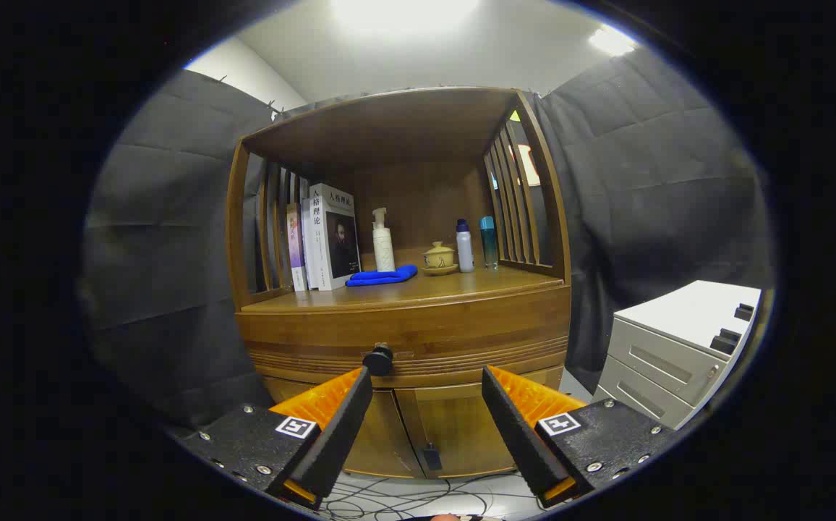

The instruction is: Pull open the drawer, take out the items inside it, and place them on the countertop above the cabinet.

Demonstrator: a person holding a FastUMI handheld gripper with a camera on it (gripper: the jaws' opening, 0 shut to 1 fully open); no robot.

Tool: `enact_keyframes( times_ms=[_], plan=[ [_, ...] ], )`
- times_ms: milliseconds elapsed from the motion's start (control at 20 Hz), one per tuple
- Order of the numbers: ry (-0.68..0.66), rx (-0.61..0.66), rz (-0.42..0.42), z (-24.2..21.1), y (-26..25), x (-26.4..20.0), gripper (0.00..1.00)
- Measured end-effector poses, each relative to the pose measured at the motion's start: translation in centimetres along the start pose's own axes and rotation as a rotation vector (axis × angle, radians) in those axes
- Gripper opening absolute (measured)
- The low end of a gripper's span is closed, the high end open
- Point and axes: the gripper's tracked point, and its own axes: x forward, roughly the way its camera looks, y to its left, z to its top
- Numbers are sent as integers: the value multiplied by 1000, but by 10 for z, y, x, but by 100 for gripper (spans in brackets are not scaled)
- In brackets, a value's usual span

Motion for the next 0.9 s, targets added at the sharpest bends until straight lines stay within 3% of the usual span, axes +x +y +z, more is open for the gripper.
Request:
enact_keyframes(
  times_ms=[900],
  plan=[
    [-17, 19, 1, 1, -2, -10, 96]
  ],
)
